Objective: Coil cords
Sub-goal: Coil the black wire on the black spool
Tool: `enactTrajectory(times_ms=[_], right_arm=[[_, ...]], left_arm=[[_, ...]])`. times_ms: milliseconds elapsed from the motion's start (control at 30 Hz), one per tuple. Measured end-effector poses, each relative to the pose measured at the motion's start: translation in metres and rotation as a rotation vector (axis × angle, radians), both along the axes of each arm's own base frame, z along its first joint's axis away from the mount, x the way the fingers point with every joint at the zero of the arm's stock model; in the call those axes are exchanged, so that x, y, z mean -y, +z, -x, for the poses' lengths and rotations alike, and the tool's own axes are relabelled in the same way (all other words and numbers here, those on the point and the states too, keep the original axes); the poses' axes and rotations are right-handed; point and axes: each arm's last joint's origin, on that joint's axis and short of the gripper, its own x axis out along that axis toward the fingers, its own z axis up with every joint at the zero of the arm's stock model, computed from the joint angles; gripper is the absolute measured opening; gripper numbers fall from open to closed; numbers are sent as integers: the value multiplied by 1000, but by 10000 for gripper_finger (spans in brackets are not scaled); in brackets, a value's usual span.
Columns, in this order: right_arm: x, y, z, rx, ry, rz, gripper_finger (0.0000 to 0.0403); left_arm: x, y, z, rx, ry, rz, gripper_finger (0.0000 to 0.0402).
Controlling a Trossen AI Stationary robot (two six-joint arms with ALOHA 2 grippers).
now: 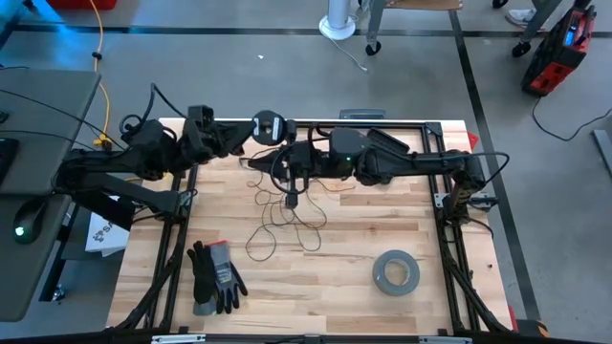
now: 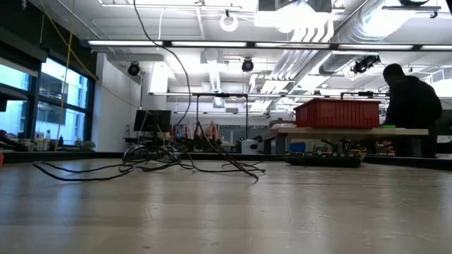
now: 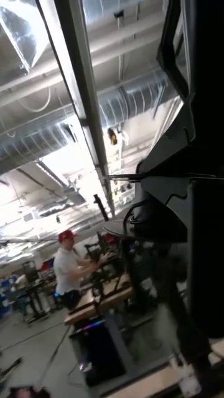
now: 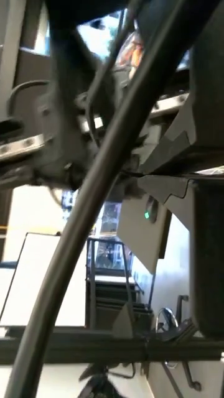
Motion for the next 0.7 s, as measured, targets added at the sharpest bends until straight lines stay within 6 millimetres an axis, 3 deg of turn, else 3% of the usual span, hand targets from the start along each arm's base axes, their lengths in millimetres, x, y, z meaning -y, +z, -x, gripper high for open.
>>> enactTrajectory(times_ms=[533,700], right_arm=[[14,3,-2,73,-149,-28,0],[23,2,-4,79,-184,-10,0]], left_arm=[[12,3,2,58,-102,96,0],[19,2,1,60,-222,127,0]])
